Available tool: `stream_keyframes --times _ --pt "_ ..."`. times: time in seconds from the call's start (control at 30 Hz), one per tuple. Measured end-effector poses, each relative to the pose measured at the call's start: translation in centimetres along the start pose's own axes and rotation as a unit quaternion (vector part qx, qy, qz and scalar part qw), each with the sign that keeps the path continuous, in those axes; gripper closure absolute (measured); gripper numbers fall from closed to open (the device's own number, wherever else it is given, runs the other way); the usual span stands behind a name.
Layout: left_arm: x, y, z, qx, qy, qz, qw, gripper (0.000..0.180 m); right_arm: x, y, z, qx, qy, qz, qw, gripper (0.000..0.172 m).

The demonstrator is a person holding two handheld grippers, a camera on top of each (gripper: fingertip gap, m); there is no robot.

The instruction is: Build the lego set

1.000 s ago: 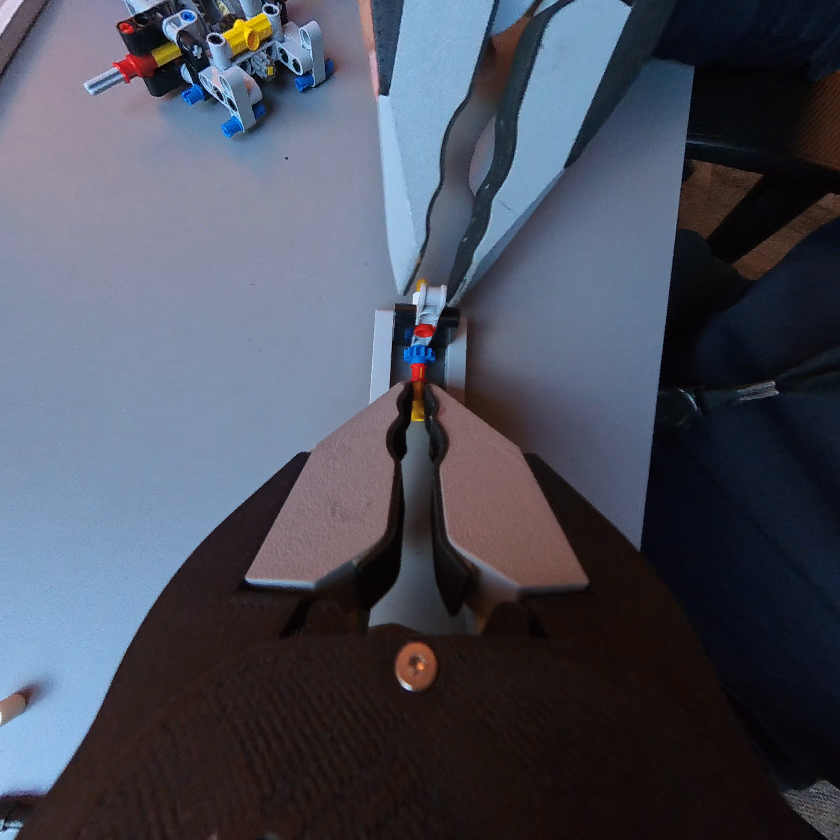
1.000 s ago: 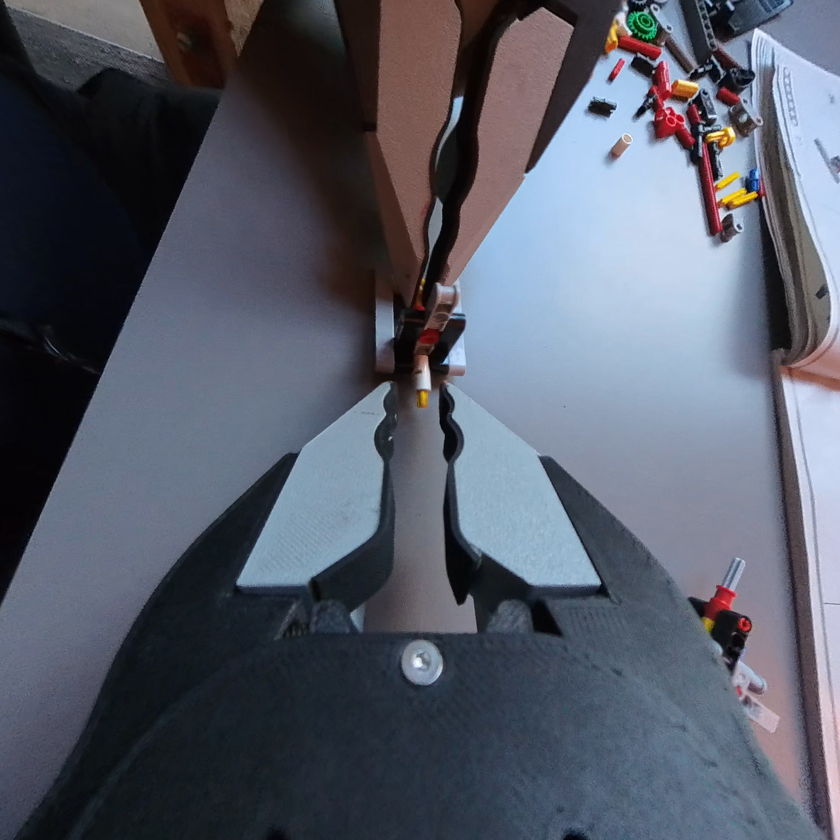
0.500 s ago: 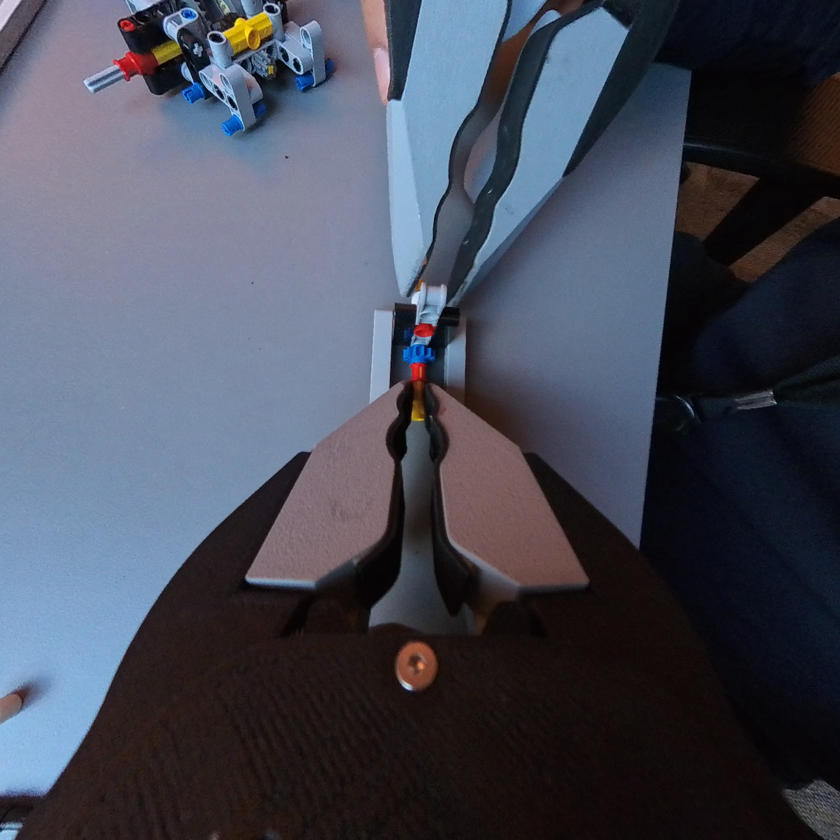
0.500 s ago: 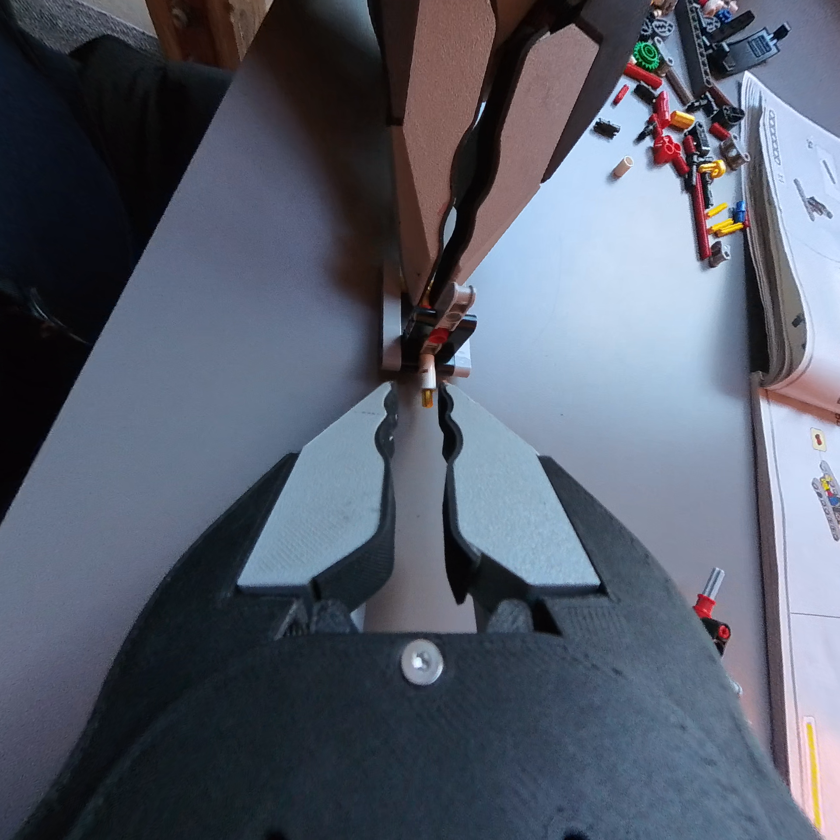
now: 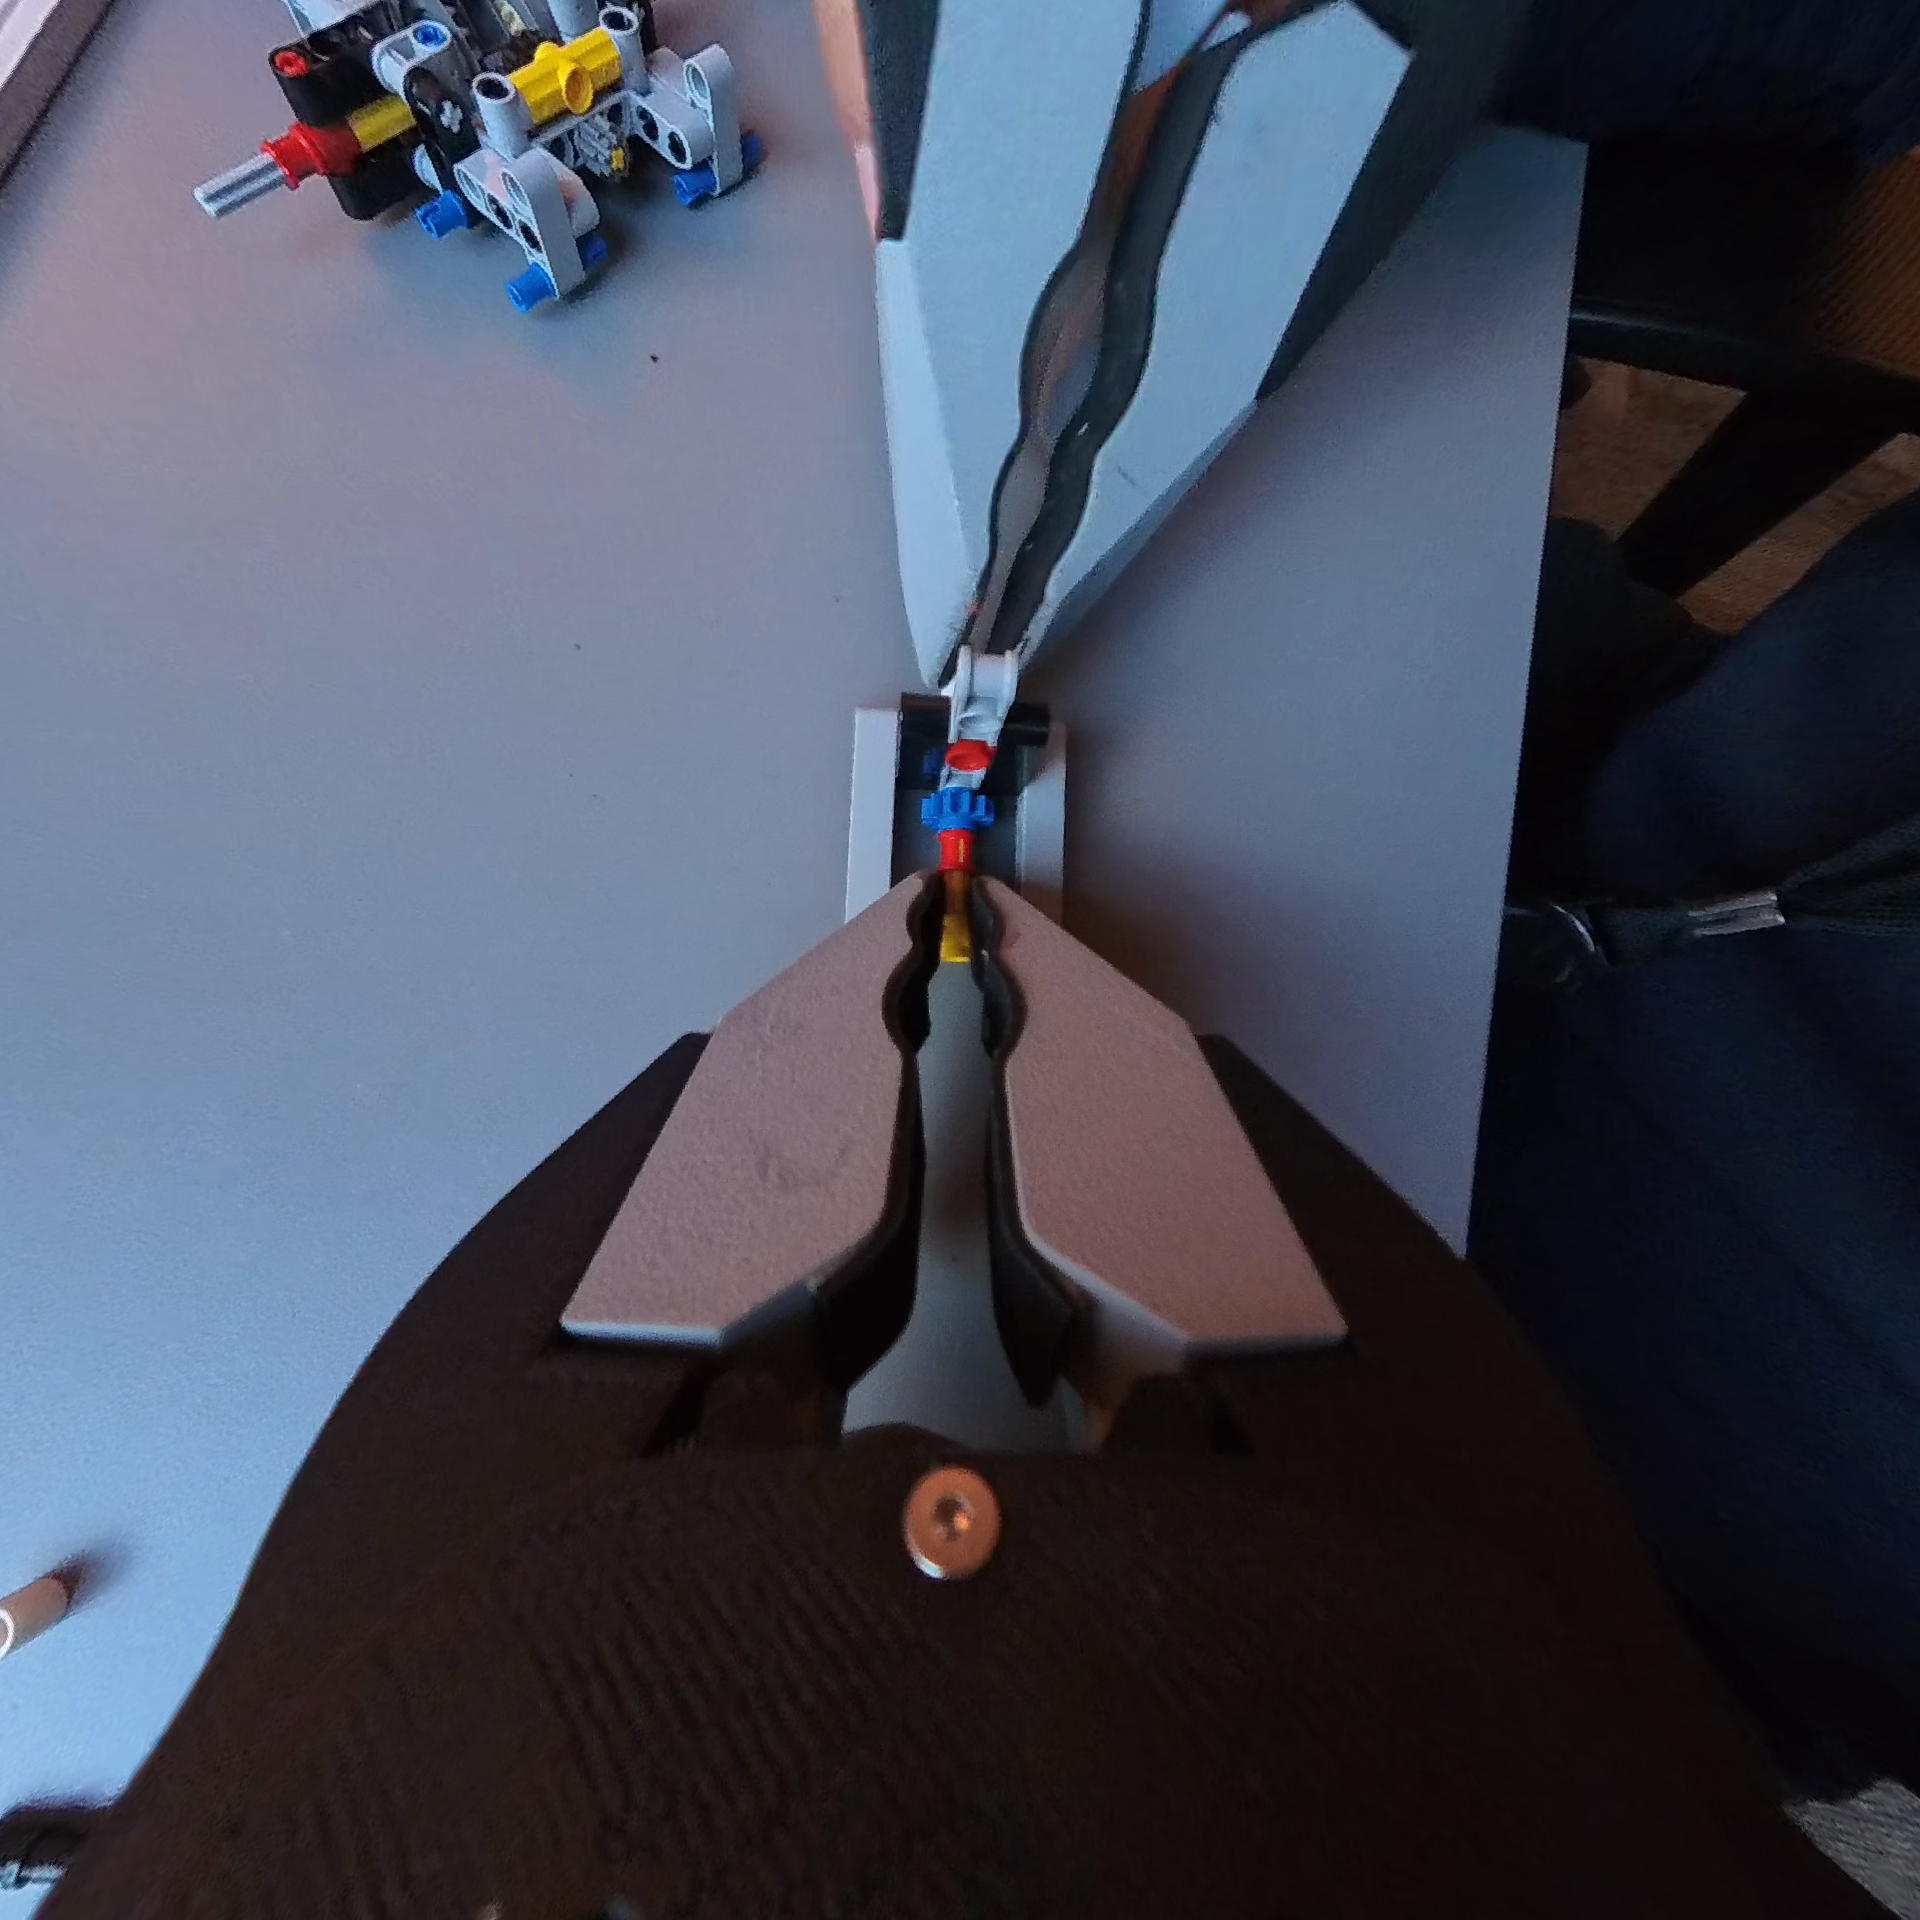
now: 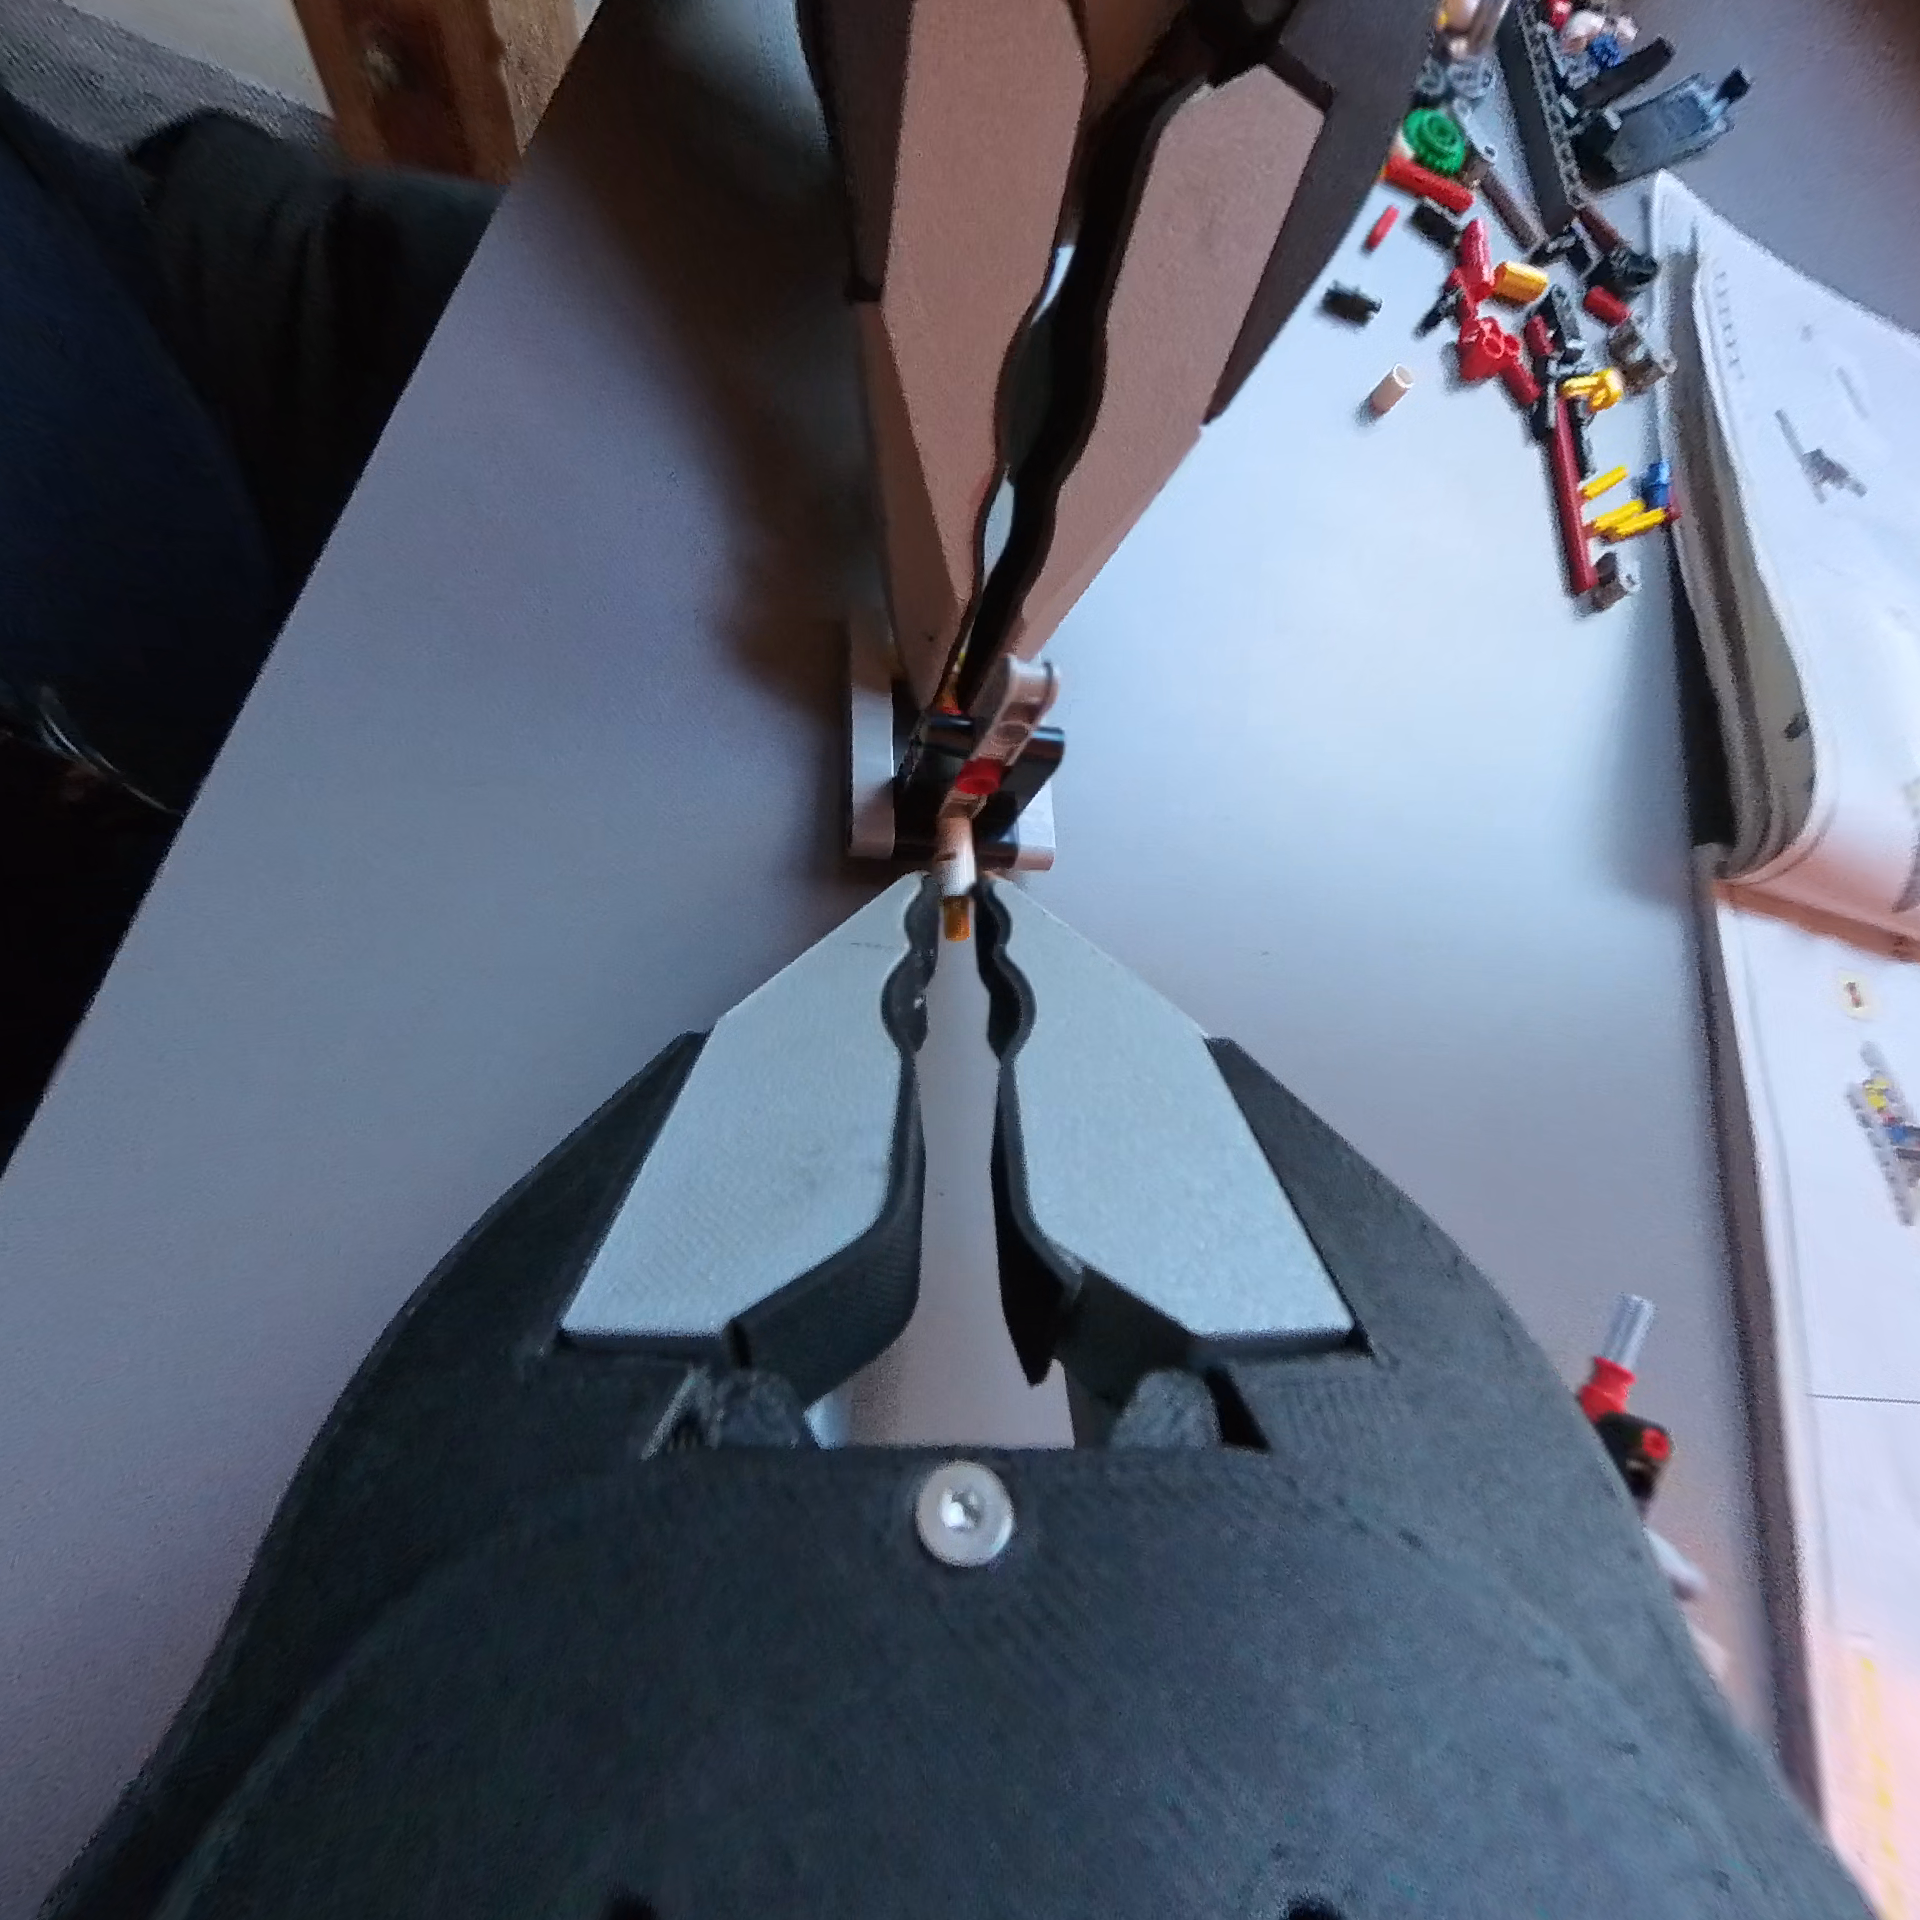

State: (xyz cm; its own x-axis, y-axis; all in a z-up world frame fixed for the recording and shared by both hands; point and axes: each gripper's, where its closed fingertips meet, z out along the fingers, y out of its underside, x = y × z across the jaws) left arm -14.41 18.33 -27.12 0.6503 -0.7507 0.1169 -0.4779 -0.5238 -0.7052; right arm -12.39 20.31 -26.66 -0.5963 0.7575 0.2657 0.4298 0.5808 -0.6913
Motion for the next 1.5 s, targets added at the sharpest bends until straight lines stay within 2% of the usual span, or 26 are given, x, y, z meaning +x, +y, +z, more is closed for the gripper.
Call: stream_keyframes --times 0.2,0.33,0.73,1.03,1.1,1.23,1.33,1.4,1.5 --pt "0.08 0.03 -0.01 -0.004 -0.008 0.021 1.0 0.179 -0.35 -0.03 -0.04 0.027 -0.109 0.143 0.983 0.169" --pt "0.16 -0.05 0.07 -0.005 -0.018 0.043 0.999 0.179 -0.39 0.03 -0.17 0.035 -0.173 0.233 0.956 0.169" --pt "-0.28 -0.38 0.11 -0.005 -0.078 0.124 0.989 0.179 0.06 0.17 -0.26 0.044 -0.262 0.435 0.86 0.169" --pt "-0.23 -0.23 0.13 0.003 -0.057 0.095 0.994 0.179 -0.01 0.17 -0.13 0.041 -0.254 0.421 0.87 0.169" --pt "-0.18 -0.25 0.16 0.006 -0.055 0.094 0.994 0.179 -0.06 0.33 -0.3 0.036 -0.247 0.401 0.881 0.169" --pt "-0.15 -0.22 0.13 0.008 -0.051 0.091 0.995 0.179 0.31 0.45 -0.76 0.038 -0.228 0.377 0.897 0.152" --pt "-0.13 -0.2 0.12 0.01 -0.048 0.087 0.995 0.179 0.01 0.34 -0.71 0.035 -0.229 0.362 0.903 0.158" --pt "-0.13 -0.17 0.09 0.01 -0.047 0.087 0.995 0.179 -0.28 0.45 -0.62 0.026 -0.226 0.348 0.909 0.156" --pt "-0.15 -0.17 0.09 0.01 -0.047 0.087 0.995 0.179 -0.39 0.5 -0.51 0.016 -0.202 0.306 0.93 0.157"
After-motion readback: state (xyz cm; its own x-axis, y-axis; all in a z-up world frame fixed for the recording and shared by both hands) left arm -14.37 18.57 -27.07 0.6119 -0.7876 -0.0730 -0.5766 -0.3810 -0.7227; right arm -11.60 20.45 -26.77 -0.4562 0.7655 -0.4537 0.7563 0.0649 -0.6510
